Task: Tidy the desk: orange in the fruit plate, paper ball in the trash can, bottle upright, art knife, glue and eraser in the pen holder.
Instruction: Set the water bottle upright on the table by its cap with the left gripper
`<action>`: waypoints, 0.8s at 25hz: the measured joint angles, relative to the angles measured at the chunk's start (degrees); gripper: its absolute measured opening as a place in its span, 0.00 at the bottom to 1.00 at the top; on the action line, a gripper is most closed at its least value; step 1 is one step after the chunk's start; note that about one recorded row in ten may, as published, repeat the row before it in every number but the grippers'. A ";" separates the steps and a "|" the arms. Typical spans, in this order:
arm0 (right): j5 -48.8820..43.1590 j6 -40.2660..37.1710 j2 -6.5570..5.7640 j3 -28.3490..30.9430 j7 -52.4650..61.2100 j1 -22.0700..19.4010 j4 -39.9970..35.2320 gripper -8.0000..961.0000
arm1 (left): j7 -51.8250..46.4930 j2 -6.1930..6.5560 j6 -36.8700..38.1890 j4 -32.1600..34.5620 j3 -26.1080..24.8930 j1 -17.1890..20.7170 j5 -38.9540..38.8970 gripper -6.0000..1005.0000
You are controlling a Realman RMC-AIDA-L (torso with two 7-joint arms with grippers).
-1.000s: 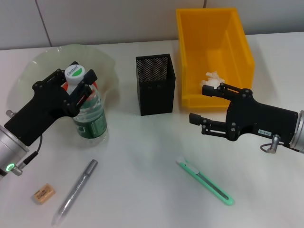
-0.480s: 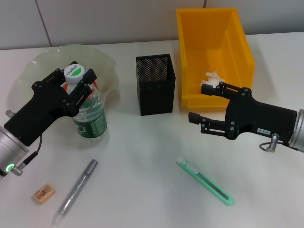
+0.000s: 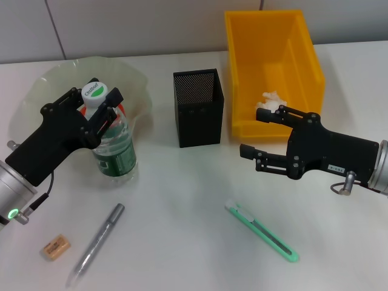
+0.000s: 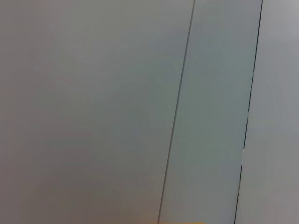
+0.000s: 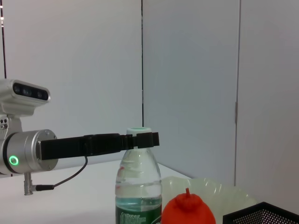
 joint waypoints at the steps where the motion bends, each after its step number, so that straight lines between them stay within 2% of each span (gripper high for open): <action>1: 0.00 0.00 0.00 0.00 0.00 -0.01 0.00 0.82 | 0.03 -0.01 -0.01 -0.05 0.00 -0.01 0.00 0.51; 20: -0.07 -0.05 0.01 0.01 0.00 0.00 0.00 0.82 | 0.70 -0.14 -2.37 -1.34 0.01 -1.19 -0.04 0.52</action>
